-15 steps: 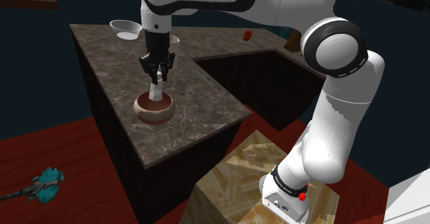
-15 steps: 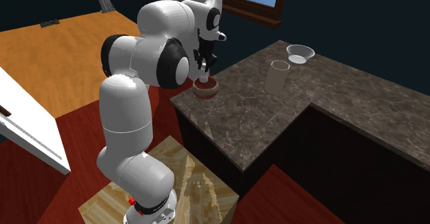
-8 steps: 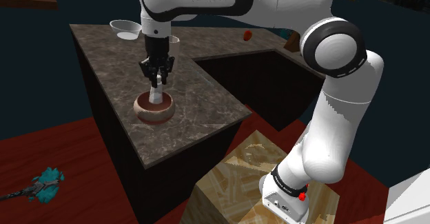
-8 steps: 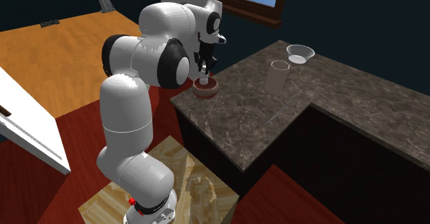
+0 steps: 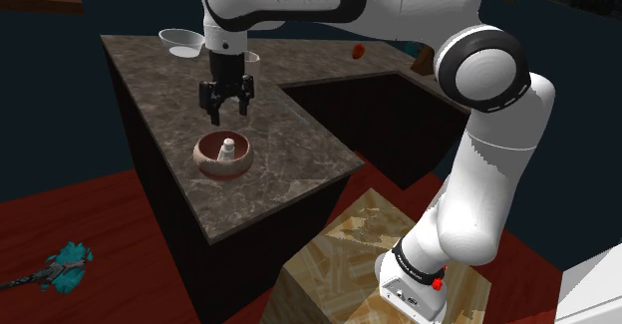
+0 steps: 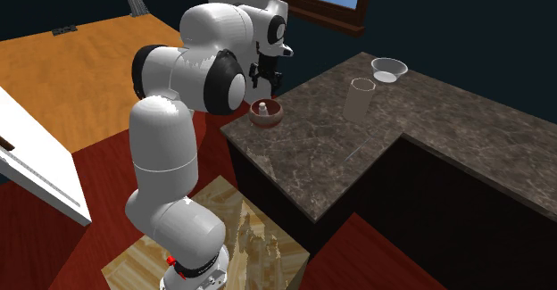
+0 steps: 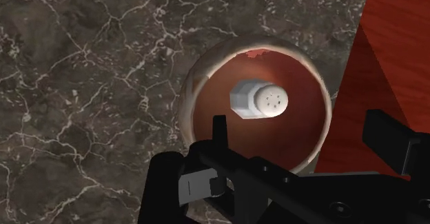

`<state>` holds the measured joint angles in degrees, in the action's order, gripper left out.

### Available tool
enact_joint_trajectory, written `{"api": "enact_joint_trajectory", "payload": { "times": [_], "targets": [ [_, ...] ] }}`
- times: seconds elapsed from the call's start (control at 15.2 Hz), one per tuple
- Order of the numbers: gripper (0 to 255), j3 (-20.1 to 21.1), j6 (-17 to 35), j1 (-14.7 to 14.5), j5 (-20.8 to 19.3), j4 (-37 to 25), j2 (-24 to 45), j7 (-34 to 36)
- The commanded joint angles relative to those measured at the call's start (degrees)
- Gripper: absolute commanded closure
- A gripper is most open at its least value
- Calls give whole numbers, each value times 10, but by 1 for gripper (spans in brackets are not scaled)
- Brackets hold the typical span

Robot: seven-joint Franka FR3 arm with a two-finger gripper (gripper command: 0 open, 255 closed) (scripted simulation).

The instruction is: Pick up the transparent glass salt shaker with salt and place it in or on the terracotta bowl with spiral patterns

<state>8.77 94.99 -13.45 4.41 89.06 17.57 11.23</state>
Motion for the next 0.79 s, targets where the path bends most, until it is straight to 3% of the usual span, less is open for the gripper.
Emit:
{"api": "enact_joint_trajectory", "payload": {
  "times": [0.0, 0.26, 0.73],
  "targets": [
    [0, 0, 0, 0, 0, 0, 0, 0],
    [0, -1, -80, 1, -3, -100, 20, 4],
    [0, -1, -80, 1, -3, -100, 20, 4]
  ]
}}
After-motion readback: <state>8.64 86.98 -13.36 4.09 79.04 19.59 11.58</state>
